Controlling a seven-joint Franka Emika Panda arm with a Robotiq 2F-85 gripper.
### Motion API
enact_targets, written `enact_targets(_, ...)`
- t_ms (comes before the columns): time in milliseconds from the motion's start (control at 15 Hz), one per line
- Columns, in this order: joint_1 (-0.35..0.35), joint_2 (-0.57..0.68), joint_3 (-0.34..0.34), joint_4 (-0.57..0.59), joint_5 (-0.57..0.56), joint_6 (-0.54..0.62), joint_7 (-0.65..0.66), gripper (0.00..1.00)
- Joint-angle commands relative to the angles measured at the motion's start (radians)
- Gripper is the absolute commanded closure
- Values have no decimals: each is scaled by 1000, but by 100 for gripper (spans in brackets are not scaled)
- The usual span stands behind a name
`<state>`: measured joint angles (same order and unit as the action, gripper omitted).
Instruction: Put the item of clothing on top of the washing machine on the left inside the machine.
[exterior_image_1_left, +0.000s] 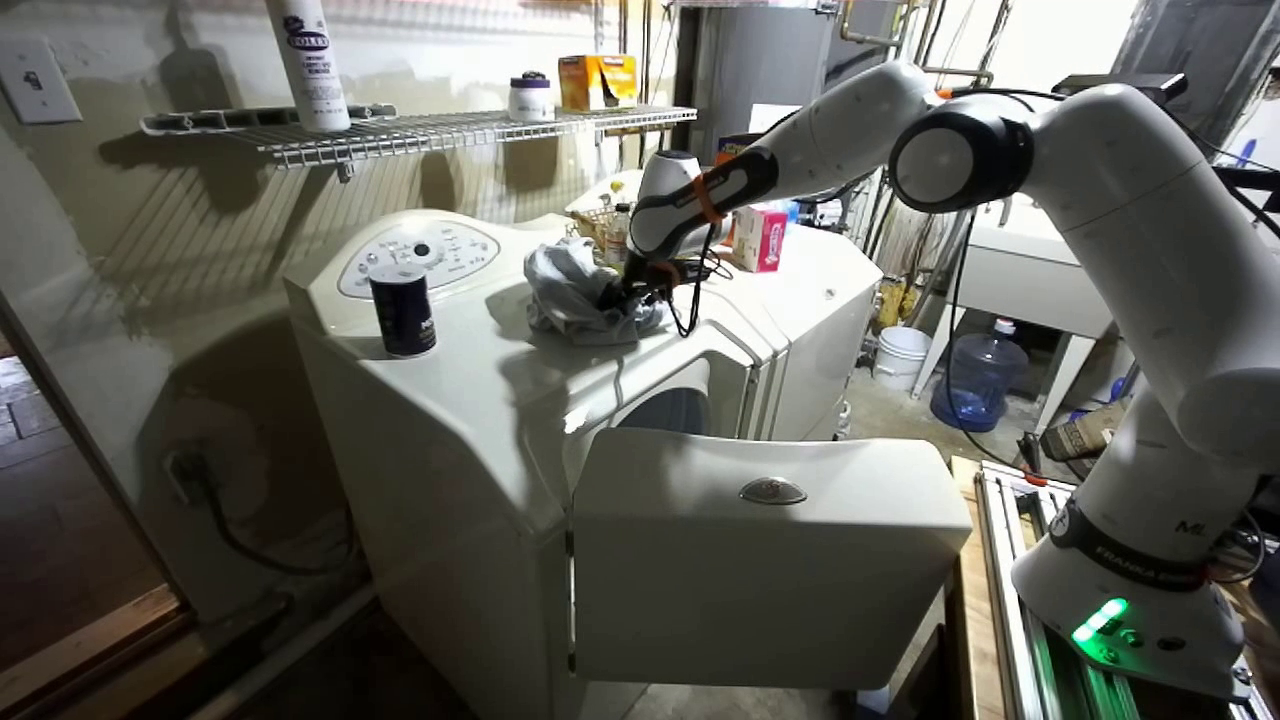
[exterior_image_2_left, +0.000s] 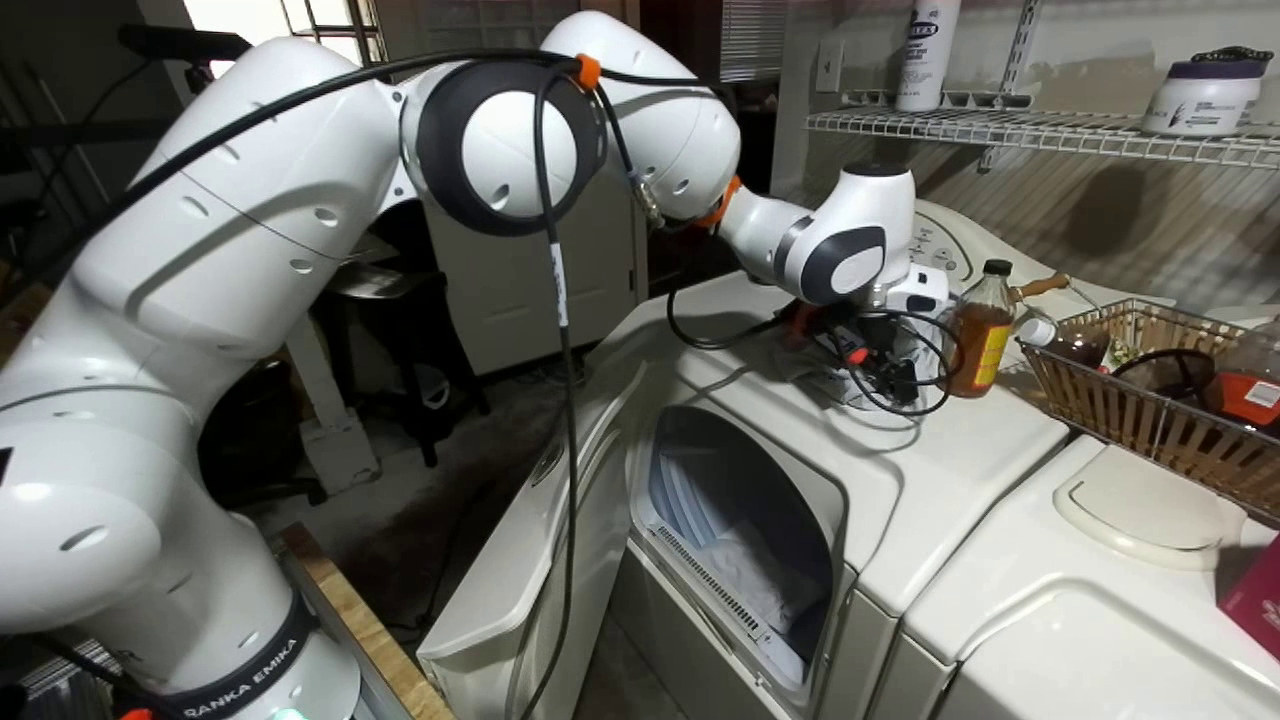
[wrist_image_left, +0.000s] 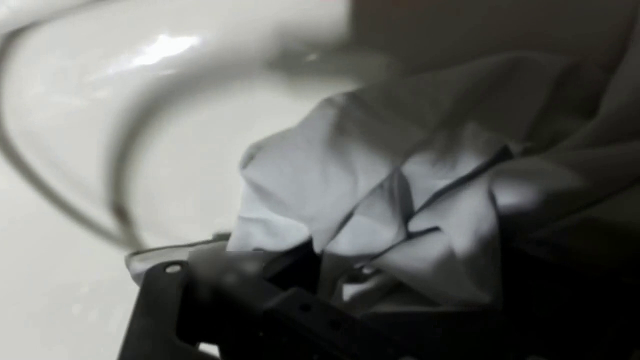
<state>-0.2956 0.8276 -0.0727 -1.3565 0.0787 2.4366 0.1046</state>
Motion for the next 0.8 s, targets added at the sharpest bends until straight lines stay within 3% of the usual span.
enact_targets(0, -21, -2, 68, 16, 84, -50, -93, 56)
enact_targets(400, 11, -63, 79, 11, 101, -96, -89, 98)
enact_targets(733, 32, -217, 95, -69, 143, -56, -88, 100)
